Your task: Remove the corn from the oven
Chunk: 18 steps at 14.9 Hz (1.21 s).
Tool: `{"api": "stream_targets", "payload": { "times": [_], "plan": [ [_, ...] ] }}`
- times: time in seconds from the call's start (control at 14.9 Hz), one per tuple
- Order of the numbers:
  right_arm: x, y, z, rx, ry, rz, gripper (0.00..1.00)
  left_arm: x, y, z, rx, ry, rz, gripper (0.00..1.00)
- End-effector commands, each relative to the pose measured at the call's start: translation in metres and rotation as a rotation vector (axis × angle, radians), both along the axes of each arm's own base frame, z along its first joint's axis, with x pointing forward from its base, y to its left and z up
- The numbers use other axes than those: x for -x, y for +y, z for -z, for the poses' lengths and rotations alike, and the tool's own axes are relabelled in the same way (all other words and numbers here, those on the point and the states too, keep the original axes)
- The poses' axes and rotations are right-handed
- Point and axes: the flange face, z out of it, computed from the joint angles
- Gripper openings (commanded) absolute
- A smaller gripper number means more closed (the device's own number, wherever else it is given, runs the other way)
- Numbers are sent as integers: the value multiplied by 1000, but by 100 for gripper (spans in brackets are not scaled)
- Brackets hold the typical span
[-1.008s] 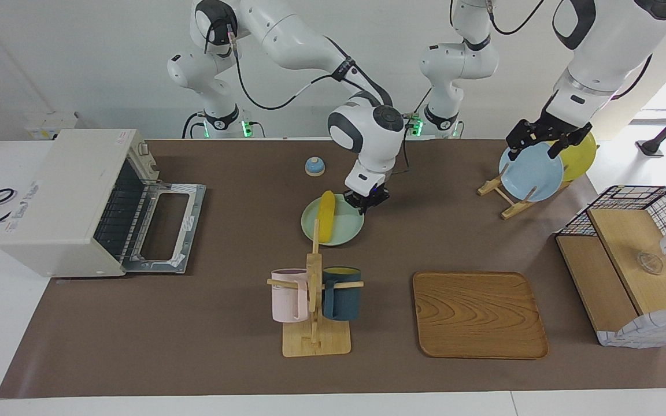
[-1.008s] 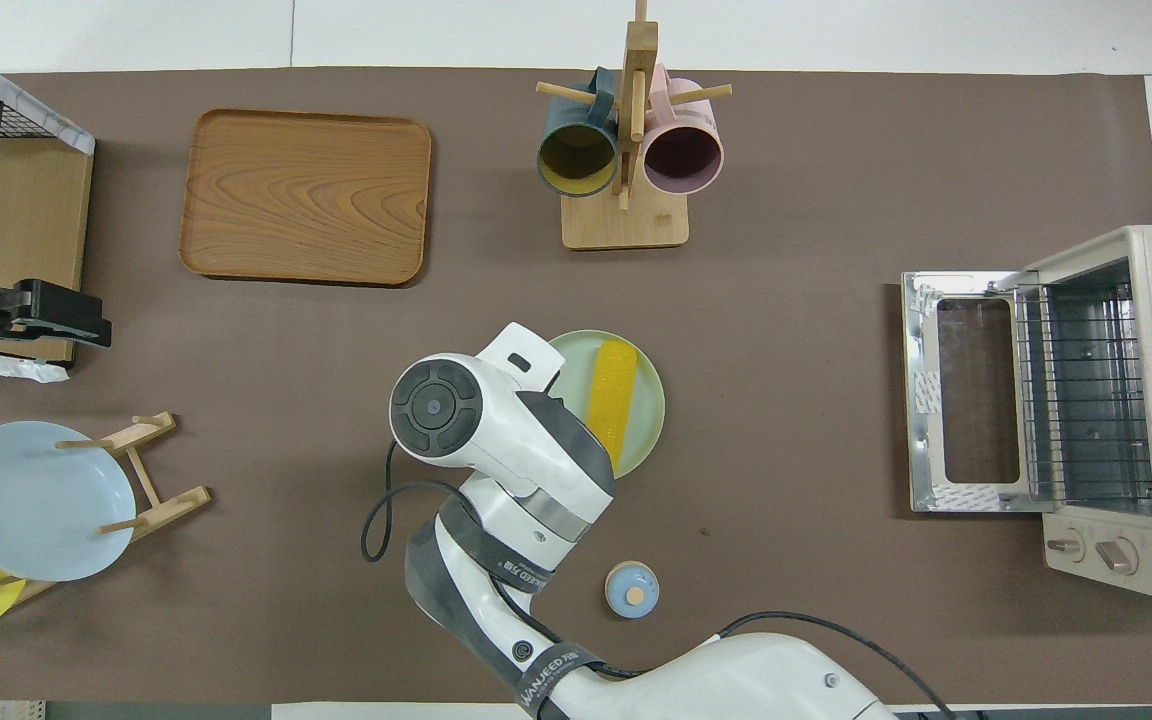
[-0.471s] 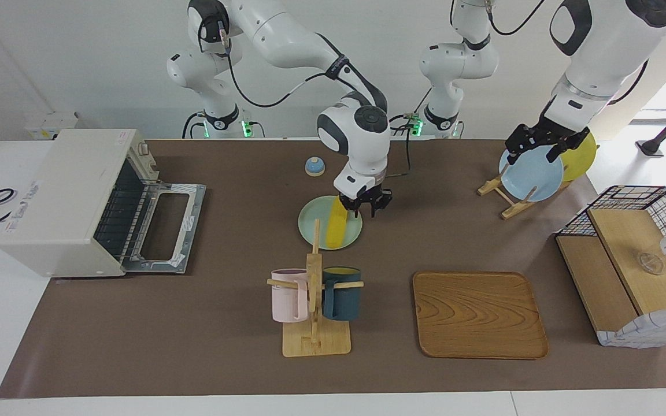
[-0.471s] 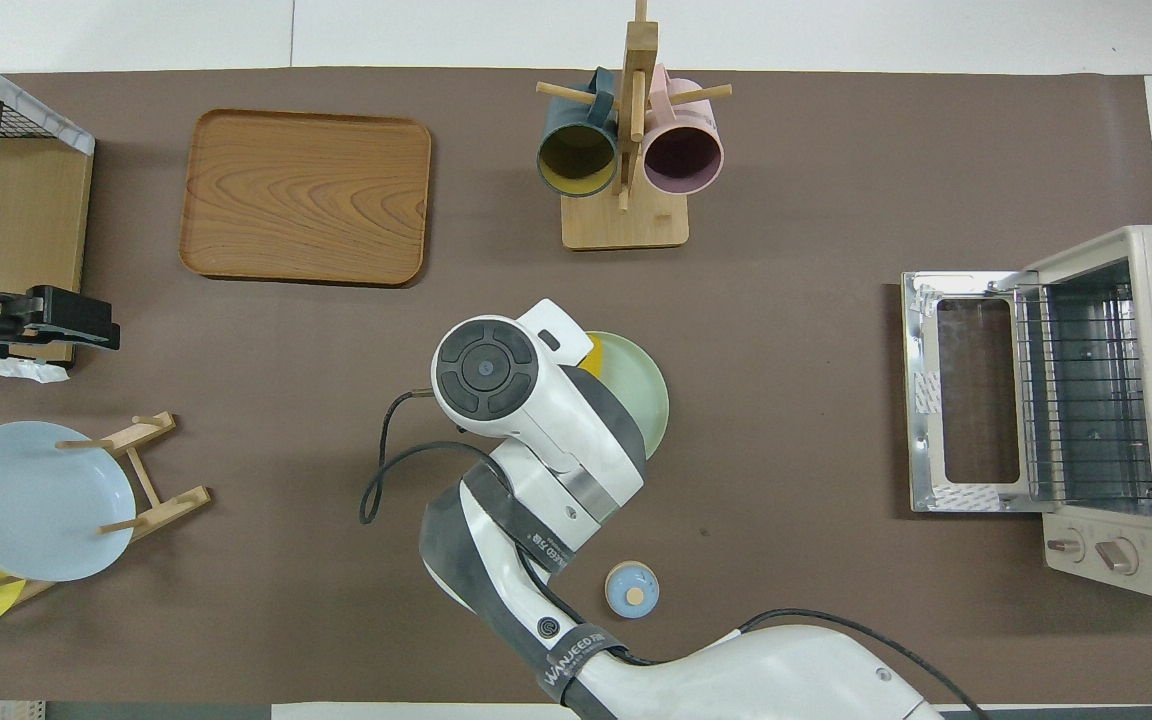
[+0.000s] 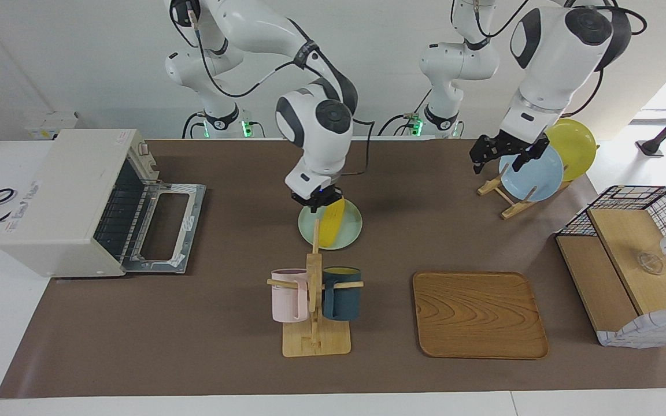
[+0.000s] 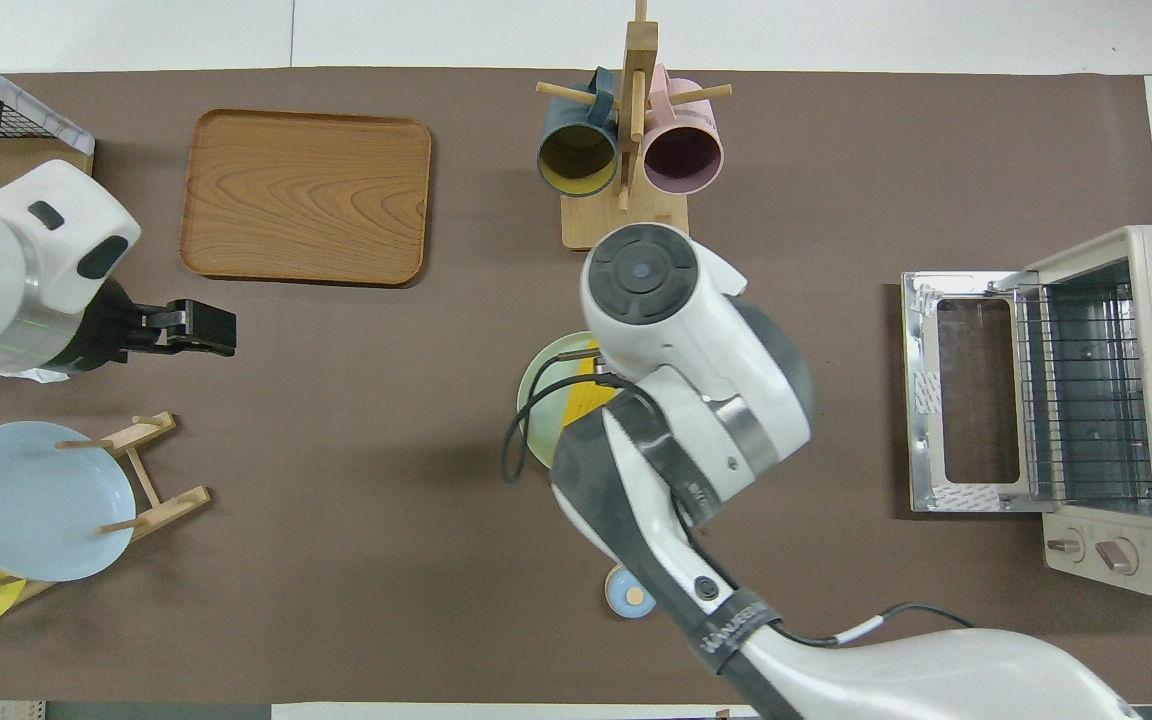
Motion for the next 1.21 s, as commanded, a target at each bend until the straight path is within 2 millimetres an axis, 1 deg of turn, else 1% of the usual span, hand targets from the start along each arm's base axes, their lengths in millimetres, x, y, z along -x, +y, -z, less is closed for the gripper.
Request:
{"api": "stream_targets", "payload": {
  "times": [0.0, 0.07, 0.2, 0.27, 0.34, 0.4, 0.47, 0.54, 0.61, 0.67, 0.74, 0.81, 0.87, 0.94, 1.01, 1.08, 1.14],
  "plan": [
    [28, -67, 16, 18, 46, -18, 0, 17, -40, 18, 56, -38, 10, 100],
    [28, -86, 27, 24, 45, 2, 0, 25, -66, 28, 72, -46, 8, 100],
    [28, -128, 49, 14, 38, 15, 0, 39, -124, 54, 89, -69, 25, 100],
    [28, -157, 59, 1, 33, 0, 0, 45, -155, 70, 94, -72, 37, 100],
    [30, -179, 70, -15, 20, -17, 0, 48, -190, 94, 102, -80, 51, 100],
    [34, -193, 78, -17, 18, -26, 0, 53, -219, 116, 113, -94, 74, 100],
    [35, -211, 83, 4, 23, -21, 0, 54, -238, 137, 118, -103, 97, 100],
    [36, -222, 83, 25, 22, -24, 0, 52, -246, 151, 123, -111, 106, 100],
    [40, -225, 87, 33, 30, -25, 0, 47, -256, 162, 131, -123, 109, 100],
    [41, -231, 89, 32, 24, -14, 0, 40, -276, 182, 137, -126, 118, 100],
    [41, -244, 92, 31, 19, 4, 0, 26, -287, 197, 135, -127, 118, 100],
    [40, -248, 95, 43, 11, -4, 0, 12, -295, 203, 135, -131, 119, 100],
    [41, -257, 98, 55, 10, -4, 0, 3, -303, 209, 131, -129, 125, 100],
    [42, -264, 99, 62, 10, 2, 0, 5, -308, 216, 129, -125, 130, 100],
    [42, -267, 100, 69, 11, -3, 0, 7, -309, 222, 123, -118, 136, 100],
    [42, -272, 100, 78, 12, -2, 0, 16, -315, 235, 113, -104, 155, 100],
    [41, -277, 100, 85, 11, -1, 0, 23, -319, 243, 105, -94, 178, 100]
  ]
}}
